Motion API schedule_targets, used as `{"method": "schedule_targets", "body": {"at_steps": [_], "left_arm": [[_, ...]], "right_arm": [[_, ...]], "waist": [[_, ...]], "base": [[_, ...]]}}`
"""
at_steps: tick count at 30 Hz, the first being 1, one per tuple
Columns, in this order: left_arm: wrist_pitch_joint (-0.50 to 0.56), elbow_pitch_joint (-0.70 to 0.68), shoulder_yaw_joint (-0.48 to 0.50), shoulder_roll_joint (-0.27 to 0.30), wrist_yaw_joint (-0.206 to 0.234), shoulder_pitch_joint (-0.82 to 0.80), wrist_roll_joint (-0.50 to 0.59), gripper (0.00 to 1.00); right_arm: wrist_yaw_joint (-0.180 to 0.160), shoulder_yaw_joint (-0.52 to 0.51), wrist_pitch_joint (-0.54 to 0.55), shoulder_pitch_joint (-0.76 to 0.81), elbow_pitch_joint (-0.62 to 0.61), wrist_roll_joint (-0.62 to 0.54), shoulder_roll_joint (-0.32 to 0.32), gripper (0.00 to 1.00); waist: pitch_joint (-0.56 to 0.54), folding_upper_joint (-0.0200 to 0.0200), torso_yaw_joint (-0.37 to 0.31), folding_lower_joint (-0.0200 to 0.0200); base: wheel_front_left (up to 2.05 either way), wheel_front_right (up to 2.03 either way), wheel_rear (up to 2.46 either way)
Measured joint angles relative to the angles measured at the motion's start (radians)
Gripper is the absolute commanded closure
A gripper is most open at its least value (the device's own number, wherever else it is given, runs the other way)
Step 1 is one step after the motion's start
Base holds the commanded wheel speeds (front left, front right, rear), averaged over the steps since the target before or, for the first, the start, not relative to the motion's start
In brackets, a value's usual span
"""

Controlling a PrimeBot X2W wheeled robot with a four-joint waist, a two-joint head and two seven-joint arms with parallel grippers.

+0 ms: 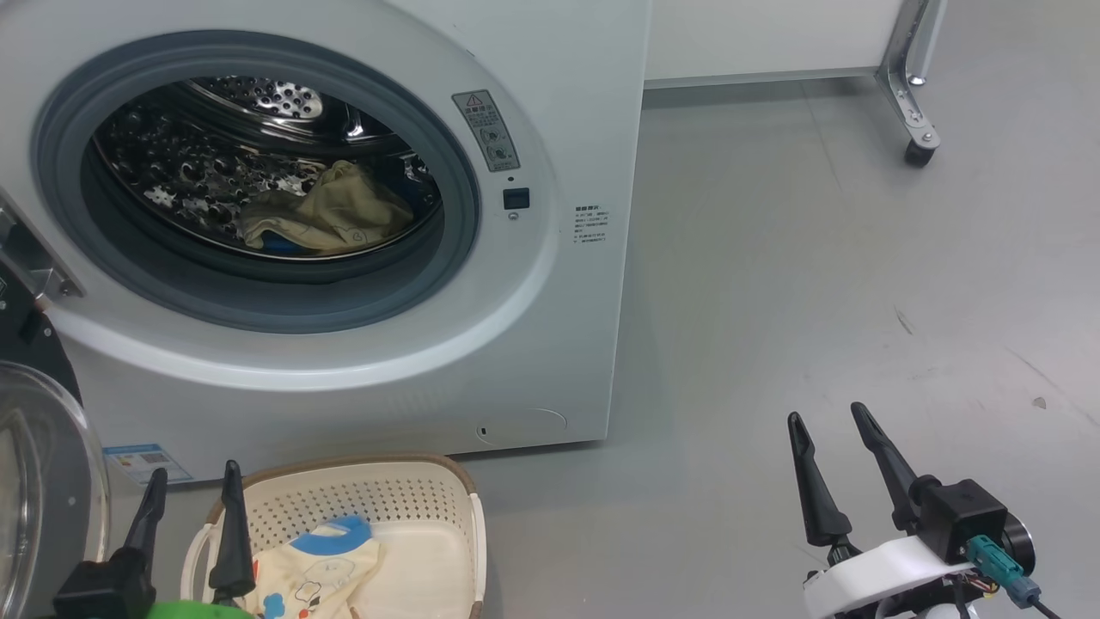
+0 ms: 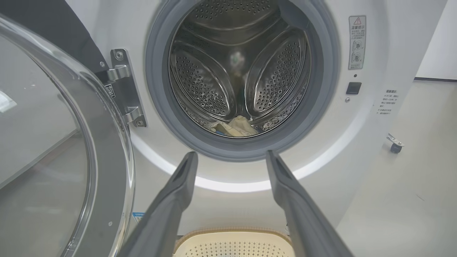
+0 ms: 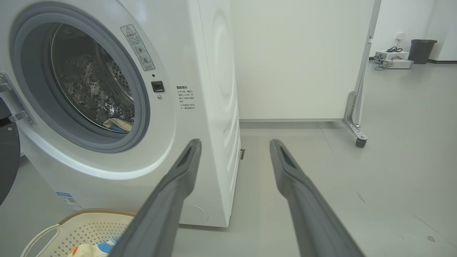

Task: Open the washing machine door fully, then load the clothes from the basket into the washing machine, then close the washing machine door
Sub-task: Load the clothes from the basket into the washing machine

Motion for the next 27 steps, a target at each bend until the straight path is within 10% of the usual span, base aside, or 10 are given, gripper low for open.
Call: {"method": "schedule_targets", "body": {"at_steps": [27], "left_arm": [[0.010, -0.061, -0.031, 0.000, 0.007, 0.039, 0.022, 0.00]], "right_arm": [[0.000, -0.003, 0.000, 0.020, -0.044, -0.007, 0.000, 0.00]], "waist": [[0.055, 0.0000, -0.009, 0.0000]], "base": [[0.00, 0.00, 0.00]]}}
